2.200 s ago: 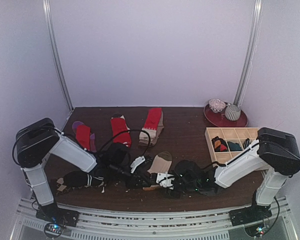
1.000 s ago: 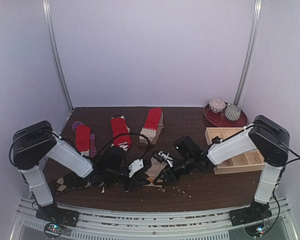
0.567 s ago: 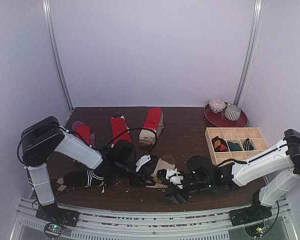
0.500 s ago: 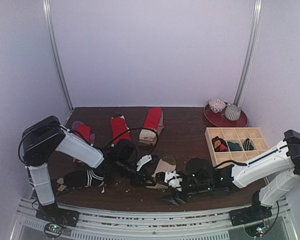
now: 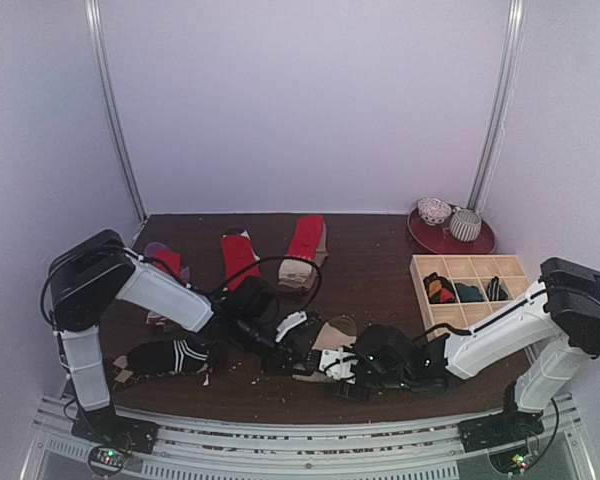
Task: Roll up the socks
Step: Roll a pair of socks at the center of the board.
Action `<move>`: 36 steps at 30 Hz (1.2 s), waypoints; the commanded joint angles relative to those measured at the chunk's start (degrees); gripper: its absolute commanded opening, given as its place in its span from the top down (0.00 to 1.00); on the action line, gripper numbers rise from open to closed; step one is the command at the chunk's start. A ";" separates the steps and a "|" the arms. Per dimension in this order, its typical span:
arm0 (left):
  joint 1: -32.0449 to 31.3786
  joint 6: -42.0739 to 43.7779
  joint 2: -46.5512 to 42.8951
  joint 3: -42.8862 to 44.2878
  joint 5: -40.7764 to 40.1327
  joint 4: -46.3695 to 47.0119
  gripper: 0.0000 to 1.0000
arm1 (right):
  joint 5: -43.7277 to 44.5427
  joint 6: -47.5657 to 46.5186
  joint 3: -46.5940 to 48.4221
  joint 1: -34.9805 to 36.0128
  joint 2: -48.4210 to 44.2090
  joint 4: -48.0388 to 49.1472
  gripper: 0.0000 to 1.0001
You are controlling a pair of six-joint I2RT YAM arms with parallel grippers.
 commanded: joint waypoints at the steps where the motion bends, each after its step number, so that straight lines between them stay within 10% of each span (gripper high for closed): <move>1: -0.25 -1.14 3.86 -1.62 -1.12 -10.63 0.98 | 2.49 4.41 -0.37 0.32 0.51 1.16 0.60; 9: -0.26 0.45 -7.29 -4.70 -8.79 4.14 0.60 | -5.04 19.19 -3.31 -2.70 1.90 0.96 0.68; 13: -0.75 5.57 -16.61 -10.46 -10.05 20.38 0.02 | -12.58 29.21 -8.08 -5.62 2.86 6.56 0.68; 23: -2.61 12.85 -11.18 -14.33 -8.08 35.20 0.04 | -22.54 43.37 -12.51 -11.68 7.88 14.86 0.68; 30: -2.62 16.74 -7.25 -12.10 -7.13 29.92 0.25 | -25.83 44.45 -11.86 -13.61 9.22 13.55 0.68; 36: -2.62 18.65 -2.33 -9.36 -9.29 28.42 0.22 | -26.76 43.60 -10.57 -13.84 9.76 10.69 0.68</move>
